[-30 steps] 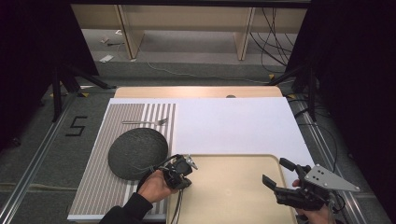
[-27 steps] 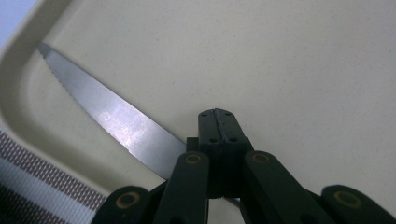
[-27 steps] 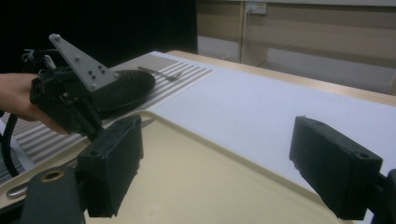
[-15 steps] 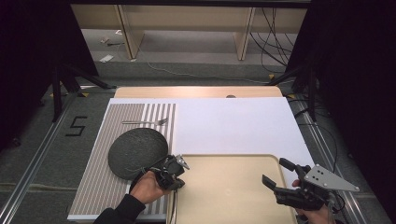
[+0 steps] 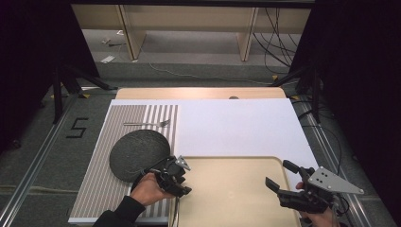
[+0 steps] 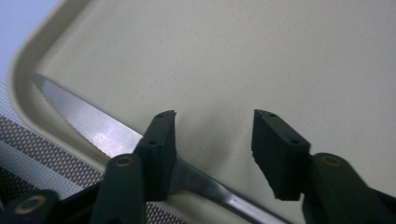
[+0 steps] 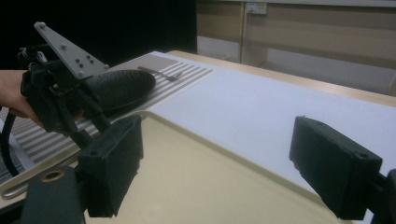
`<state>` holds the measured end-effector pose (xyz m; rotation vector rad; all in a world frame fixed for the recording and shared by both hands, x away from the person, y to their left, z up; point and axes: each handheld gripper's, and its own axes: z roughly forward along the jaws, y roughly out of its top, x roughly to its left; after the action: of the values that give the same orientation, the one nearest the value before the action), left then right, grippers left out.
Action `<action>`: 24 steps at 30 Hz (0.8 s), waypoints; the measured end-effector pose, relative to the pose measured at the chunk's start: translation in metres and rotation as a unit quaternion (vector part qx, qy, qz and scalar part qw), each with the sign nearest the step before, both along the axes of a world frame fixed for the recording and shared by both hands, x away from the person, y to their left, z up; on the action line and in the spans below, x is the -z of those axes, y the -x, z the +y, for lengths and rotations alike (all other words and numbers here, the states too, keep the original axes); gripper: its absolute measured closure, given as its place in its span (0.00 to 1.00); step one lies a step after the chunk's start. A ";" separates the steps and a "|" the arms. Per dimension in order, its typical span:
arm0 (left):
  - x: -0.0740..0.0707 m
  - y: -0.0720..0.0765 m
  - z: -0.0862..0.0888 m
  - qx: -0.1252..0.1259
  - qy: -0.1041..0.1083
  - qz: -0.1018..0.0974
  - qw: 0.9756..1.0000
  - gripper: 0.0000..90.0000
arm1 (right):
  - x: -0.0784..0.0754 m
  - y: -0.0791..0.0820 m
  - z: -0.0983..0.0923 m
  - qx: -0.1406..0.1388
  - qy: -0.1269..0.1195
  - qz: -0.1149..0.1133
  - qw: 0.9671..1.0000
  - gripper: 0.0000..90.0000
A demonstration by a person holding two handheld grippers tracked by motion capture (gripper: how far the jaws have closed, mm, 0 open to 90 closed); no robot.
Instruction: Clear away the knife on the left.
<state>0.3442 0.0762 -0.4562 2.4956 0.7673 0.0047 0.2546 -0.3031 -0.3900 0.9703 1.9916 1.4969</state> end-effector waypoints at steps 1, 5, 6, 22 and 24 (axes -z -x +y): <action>-0.001 0.000 0.000 -0.004 0.003 -0.003 1.000 0.50 | 0.000 0.000 0.000 0.000 -0.001 0.000 1.000 0.20; -0.003 0.002 0.001 0.002 0.016 -0.008 1.000 0.42 | 0.000 0.000 0.000 0.000 0.000 0.001 1.000 0.20; -0.003 0.002 0.001 0.002 0.019 -0.009 1.000 0.41 | 0.000 0.000 0.000 0.000 0.000 0.000 1.000 0.20; -0.014 0.005 0.007 -0.010 0.082 -0.032 0.996 0.28 | 0.000 0.000 0.000 0.001 0.000 0.000 1.000 0.20; -0.016 0.006 0.009 -0.014 0.099 -0.042 0.994 0.27 | 0.000 0.000 0.000 0.001 0.000 0.001 1.000 0.20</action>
<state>0.3383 0.0855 -0.4398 2.2828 0.7320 0.0413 0.2547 -0.3034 -0.3900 0.9720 1.9922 1.4950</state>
